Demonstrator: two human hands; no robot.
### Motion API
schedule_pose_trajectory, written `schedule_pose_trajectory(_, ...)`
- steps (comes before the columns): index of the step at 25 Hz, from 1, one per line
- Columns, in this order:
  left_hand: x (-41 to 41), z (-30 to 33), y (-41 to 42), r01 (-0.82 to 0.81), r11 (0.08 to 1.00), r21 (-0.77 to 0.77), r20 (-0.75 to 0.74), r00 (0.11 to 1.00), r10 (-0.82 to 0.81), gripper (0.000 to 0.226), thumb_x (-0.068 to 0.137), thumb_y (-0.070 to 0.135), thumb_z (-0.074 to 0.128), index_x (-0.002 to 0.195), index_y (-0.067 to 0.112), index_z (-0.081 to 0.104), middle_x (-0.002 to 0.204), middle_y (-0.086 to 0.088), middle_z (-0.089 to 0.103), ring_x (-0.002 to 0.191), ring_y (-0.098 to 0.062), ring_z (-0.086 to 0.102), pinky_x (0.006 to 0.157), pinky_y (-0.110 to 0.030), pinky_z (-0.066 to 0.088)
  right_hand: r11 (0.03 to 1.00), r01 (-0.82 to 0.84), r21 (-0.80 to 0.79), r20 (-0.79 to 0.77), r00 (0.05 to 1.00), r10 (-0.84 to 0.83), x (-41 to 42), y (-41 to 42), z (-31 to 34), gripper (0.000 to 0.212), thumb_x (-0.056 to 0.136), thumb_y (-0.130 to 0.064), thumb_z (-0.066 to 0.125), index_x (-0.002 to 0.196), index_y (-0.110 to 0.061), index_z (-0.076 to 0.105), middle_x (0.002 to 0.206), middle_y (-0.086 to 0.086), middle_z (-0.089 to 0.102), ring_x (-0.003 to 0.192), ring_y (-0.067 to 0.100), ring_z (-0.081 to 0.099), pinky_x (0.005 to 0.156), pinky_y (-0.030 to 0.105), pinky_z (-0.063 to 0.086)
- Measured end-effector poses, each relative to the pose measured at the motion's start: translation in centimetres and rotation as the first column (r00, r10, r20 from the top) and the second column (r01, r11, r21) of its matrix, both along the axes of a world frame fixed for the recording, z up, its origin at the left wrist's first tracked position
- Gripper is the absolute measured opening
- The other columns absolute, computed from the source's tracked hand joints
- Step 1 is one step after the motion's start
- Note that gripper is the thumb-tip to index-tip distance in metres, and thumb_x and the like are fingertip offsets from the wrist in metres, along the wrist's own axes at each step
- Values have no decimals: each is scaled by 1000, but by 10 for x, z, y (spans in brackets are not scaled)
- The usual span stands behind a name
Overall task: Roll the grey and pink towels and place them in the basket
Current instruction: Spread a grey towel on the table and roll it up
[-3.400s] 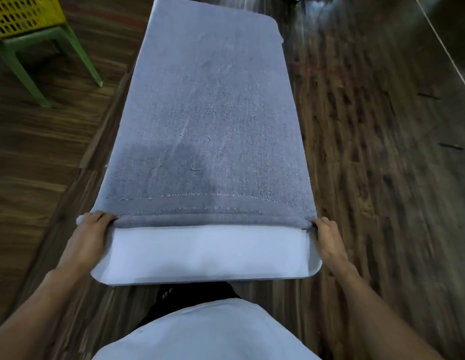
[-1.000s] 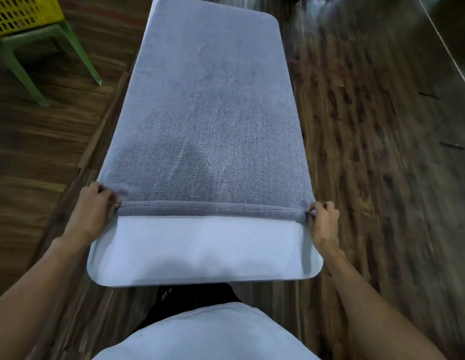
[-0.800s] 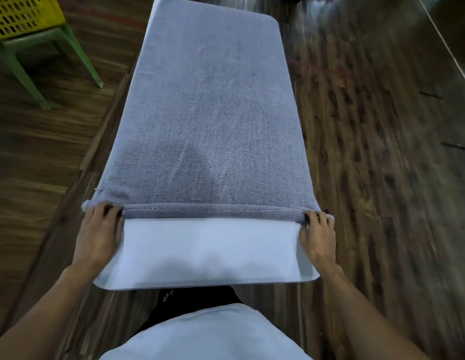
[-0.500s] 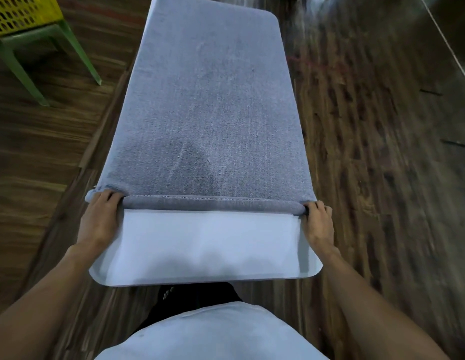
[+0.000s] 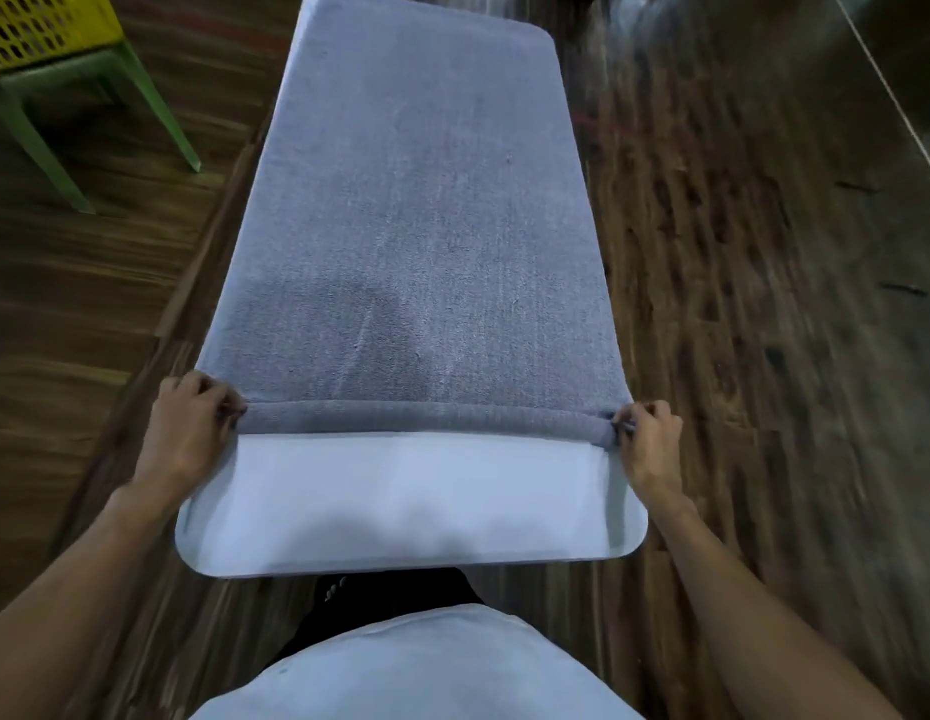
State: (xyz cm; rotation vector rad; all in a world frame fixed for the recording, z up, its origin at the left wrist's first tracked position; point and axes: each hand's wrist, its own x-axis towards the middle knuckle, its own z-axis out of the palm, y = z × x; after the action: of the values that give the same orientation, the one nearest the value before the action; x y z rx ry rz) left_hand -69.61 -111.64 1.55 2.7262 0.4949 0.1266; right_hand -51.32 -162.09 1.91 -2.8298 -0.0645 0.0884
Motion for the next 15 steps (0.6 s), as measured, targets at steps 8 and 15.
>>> schedule_pose_trajectory(8,-18,-7,-29,-79,995,-59,-69,995,75,29,94,8,50,122,8,56,126,-11,52,116,-33,46,85,-53,48,995,-93,31,-90,991,96,-17,9,-18,39,87,8,53,125,1,57,130,20,52,123,37,44,106,49,38)
schedule_pose_trajectory(15,-34,1,-15,-3,997,-74,-128,992,-6,30,88,1,54,117,8,62,118,-10,60,110,-31,53,87,-48,47,983,-185,4,-16,983,186,-39,4,2,22,101,-29,37,100,-23,58,100,-4,60,96,12,56,78,26,41)
